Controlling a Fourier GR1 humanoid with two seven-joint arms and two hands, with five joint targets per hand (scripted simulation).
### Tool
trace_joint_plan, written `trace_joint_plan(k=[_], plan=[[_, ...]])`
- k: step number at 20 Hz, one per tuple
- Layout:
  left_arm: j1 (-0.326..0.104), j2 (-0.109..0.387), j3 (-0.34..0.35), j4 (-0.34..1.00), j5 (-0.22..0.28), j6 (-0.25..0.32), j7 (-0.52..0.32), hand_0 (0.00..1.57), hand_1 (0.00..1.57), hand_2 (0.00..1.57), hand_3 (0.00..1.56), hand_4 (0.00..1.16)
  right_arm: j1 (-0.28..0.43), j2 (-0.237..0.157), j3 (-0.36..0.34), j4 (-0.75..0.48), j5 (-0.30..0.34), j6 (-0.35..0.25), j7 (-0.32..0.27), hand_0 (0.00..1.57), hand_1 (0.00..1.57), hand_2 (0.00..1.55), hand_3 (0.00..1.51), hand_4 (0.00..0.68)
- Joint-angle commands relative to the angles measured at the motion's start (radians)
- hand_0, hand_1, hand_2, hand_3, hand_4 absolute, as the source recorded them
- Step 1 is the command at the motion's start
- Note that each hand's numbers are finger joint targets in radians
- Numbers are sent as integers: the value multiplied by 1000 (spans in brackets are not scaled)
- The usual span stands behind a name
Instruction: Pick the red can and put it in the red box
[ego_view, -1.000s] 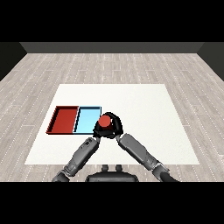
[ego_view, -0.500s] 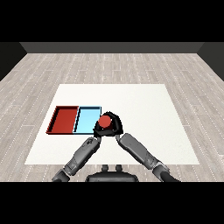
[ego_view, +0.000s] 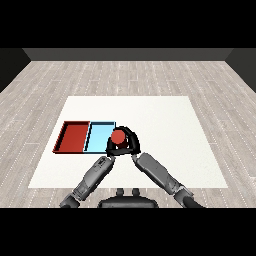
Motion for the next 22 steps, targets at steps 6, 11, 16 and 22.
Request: trace_joint_plan(k=[6, 11, 16, 22], plan=[[-11, -4, 45, -33, -70, -14, 23, 1571, 1571, 1541, 1466, 1123, -7, 10, -29, -19, 63, 31, 71, 0, 0, 0, 0, 0], [58, -13, 27, -31, -17, -19, 22, 1571, 1571, 1571, 1509, 1147, 5, 10, -59, -26, 64, 0, 54, 0, 0, 0, 0, 0], [81, 25, 6, -134, -56, 25, 102, 1571, 1571, 1571, 1496, 1142, 89, -51, -190, -147, 99, 88, 48, 0, 0, 0, 0, 0], [110, 83, 66, -121, -72, -23, 46, 1571, 1571, 1571, 1481, 1140, 262, -172, -236, -408, 97, 130, 49, 0, 0, 0, 0, 0]])
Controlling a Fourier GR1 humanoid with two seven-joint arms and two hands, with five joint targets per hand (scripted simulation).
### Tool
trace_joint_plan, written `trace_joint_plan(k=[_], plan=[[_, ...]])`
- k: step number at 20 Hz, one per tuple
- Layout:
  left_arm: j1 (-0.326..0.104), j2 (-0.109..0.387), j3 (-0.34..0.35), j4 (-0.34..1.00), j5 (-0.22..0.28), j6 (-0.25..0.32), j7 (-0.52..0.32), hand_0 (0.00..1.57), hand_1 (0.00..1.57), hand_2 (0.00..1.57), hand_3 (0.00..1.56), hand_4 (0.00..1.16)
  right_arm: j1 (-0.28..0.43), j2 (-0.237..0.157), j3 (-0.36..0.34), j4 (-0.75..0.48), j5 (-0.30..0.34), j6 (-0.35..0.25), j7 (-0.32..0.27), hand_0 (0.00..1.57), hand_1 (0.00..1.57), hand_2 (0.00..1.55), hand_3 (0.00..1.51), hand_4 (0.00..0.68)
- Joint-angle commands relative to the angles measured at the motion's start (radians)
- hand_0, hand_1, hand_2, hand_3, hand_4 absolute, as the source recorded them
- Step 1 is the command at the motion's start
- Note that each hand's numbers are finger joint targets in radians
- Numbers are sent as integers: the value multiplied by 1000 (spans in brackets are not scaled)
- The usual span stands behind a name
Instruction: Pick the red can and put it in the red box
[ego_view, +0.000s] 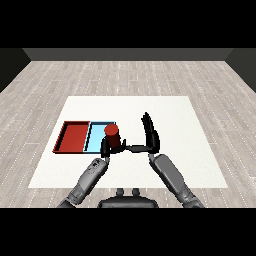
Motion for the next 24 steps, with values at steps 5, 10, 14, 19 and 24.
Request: trace_joint_plan(k=[5, 10, 14, 19, 24], plan=[[-48, 197, 119, 0, -52, -38, 37, 1571, 1571, 1571, 1471, 1125, 257, -146, -109, -188, -52, 78, -55, 0, 0, 0, 0, 0], [-48, 275, 175, 88, -94, -27, 47, 1571, 1571, 1560, 1467, 1115, 379, -180, -166, -155, -66, 106, -95, 0, 0, 0, 0, 0], [-31, 385, 278, 129, -51, -97, 62, 1571, 1571, 1555, 1462, 1091, 415, -219, -225, -152, -67, 122, -98, 0, 0, 0, 0, 0], [-141, 417, 328, 359, -82, -136, 103, 1571, 1571, 1552, 1473, 1099, 361, -201, -252, -62, -47, 122, -78, 0, 0, 0, 0, 0], [-308, 391, 369, 723, -114, -178, 51, 1571, 1571, 1565, 1473, 1079, 327, -211, -280, 3, -34, 121, -53, 0, 0, 0, 0, 0]])
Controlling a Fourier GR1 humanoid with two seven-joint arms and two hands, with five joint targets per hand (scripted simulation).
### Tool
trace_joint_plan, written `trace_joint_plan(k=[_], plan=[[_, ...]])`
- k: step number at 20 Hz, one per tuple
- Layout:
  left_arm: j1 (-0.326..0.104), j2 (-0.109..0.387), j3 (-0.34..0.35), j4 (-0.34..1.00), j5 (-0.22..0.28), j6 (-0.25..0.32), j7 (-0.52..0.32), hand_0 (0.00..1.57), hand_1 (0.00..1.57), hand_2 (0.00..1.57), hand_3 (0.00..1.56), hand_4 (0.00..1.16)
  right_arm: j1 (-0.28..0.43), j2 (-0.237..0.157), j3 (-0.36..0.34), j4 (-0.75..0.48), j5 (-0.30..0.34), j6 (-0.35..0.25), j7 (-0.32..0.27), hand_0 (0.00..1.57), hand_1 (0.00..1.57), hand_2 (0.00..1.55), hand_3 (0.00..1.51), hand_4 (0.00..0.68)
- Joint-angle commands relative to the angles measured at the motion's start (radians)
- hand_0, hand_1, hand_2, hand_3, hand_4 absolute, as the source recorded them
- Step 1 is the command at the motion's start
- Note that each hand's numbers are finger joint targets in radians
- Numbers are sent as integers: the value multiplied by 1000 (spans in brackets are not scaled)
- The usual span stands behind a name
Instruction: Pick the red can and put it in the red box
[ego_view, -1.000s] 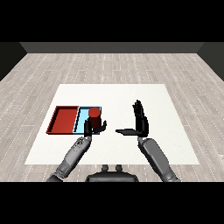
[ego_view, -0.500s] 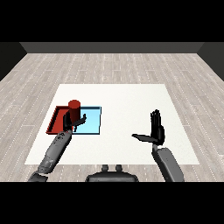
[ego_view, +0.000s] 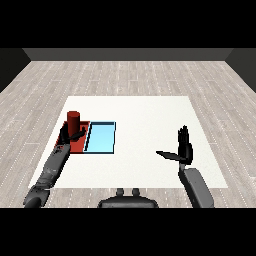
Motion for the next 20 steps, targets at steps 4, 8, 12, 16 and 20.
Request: trace_joint_plan(k=[4, 8, 12, 16, 20], plan=[[-191, -59, 34, 419, -71, 50, -33, 1571, 1571, 1558, 1497, 1046, -68, 12, -18, 95, 12, 18, 8, 0, 0, 0, 0, 0], [-258, -43, 18, 545, -98, 36, 105, 738, 738, 732, 737, 812, -75, 66, -25, 171, -5, 21, -41, 0, 0, 0, 0, 0], [-210, -71, 27, 633, -102, 44, 88, 593, 593, 628, 406, 781, -105, 58, -37, 221, 7, 31, -50, 0, 0, 0, 0, 0], [-196, -29, 85, 659, -51, 20, 104, 887, 887, 877, 343, 676, -109, 62, -70, 272, -17, 74, -106, 0, 0, 0, 0, 0], [-180, 5, 86, 690, -50, -124, 140, 0, 0, 0, 0, 649, -137, 81, -64, 256, -10, 48, -76, 0, 0, 0, 0, 0]])
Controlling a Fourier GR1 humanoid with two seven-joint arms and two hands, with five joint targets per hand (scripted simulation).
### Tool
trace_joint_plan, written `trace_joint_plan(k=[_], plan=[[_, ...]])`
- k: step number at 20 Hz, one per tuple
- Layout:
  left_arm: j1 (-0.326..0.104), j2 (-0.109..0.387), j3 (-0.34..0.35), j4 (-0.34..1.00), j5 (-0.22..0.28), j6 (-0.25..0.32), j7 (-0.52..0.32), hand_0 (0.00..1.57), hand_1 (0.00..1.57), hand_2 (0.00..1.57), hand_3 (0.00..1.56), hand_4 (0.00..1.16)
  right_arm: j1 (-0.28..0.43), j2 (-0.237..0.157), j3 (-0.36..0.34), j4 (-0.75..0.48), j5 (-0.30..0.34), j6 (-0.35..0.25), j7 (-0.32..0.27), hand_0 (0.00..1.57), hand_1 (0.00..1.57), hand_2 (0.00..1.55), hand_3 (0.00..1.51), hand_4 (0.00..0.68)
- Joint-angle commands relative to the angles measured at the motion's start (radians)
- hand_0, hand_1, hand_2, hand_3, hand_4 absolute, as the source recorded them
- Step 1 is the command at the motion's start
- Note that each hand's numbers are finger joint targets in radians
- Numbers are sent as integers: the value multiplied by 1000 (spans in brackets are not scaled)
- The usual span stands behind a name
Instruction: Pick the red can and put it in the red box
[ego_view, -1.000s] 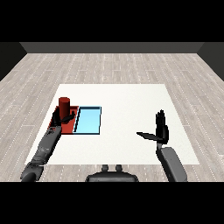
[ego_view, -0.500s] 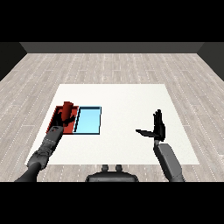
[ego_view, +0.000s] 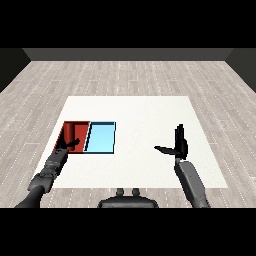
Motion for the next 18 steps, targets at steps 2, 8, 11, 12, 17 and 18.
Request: trace_joint_plan(k=[2, 8, 11, 12, 17, 18], plan=[[-11, 33, -8, 43, -15, -84, 47, 0, 0, 0, 0, 0, -5, -19, -25, 8, -12, 35, -14, 0, 0, 0, 0, 0], [-30, 8, -31, 30, -45, -56, 48, 0, 0, 0, 0, 0, 11, 13, -15, -7, -12, 41, -16, 0, 0, 0, 0, 0], [-9, 5, 50, -56, 34, -12, -110, 0, 0, 0, 0, 0, 35, 13, -21, -36, -32, 59, -16, 0, 0, 0, 0, 0], [-3, 34, 55, -64, 36, -55, -141, 0, 0, 0, 0, 0, -6, 29, -10, -27, -13, 36, -8, 0, 0, 0, 0, 0], [-16, 41, 151, -196, 135, -193, -318, 1360, 1360, 1247, 0, 0, 18, 2, -25, -59, -36, 104, -44, 0, 0, 0, 0, 0], [-12, 42, 147, -229, 137, -243, -345, 670, 670, 381, 0, 0, 4, -27, -41, -67, -50, 118, -5, 0, 0, 0, 0, 0]])
